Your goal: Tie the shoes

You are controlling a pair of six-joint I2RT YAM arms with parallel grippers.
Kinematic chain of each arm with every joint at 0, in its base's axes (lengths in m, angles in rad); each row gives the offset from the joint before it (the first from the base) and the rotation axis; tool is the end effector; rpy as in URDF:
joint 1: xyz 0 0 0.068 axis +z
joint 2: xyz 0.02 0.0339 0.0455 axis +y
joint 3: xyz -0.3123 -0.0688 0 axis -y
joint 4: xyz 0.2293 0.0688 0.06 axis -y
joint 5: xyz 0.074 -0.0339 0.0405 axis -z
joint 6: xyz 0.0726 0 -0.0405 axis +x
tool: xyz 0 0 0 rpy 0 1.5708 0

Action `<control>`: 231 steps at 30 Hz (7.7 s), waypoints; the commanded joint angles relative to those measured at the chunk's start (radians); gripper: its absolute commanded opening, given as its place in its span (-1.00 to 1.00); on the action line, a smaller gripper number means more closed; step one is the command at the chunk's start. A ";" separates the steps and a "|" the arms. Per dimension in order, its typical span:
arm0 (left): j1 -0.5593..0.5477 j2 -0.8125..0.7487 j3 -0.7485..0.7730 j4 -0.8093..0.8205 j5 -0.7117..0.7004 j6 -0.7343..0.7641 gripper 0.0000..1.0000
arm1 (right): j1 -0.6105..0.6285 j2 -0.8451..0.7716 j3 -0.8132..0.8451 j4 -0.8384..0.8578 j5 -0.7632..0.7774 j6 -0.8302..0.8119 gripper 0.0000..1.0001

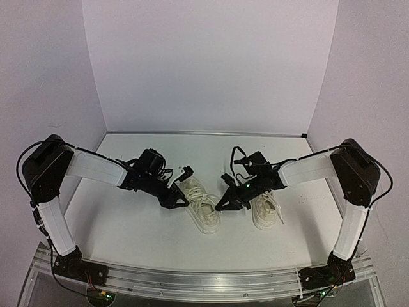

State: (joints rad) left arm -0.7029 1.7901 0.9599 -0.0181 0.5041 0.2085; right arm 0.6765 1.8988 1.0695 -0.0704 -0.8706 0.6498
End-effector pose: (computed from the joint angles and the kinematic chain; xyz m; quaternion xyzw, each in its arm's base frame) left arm 0.2657 -0.2710 0.1864 0.4778 0.7747 -0.3100 0.2748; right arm 0.2731 0.2905 0.1860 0.1503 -0.8542 -0.4976 0.0098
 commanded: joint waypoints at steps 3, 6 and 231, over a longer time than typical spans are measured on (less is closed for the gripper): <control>0.006 0.035 0.062 -0.069 0.030 0.084 -0.30 | 0.000 -0.033 0.012 -0.021 0.023 -0.014 -1.00; 0.006 0.032 0.059 -0.081 0.014 0.095 -0.47 | 0.000 -0.039 0.012 -0.027 0.027 -0.013 -1.00; 0.088 0.087 0.318 -0.234 0.120 -0.166 -1.00 | -0.048 0.162 0.293 -0.170 -0.099 -0.016 -0.61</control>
State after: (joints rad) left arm -0.6224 1.9121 1.2308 -0.2863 0.6090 0.0284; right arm 0.6247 2.0499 1.3609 -0.2501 -0.9566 0.6257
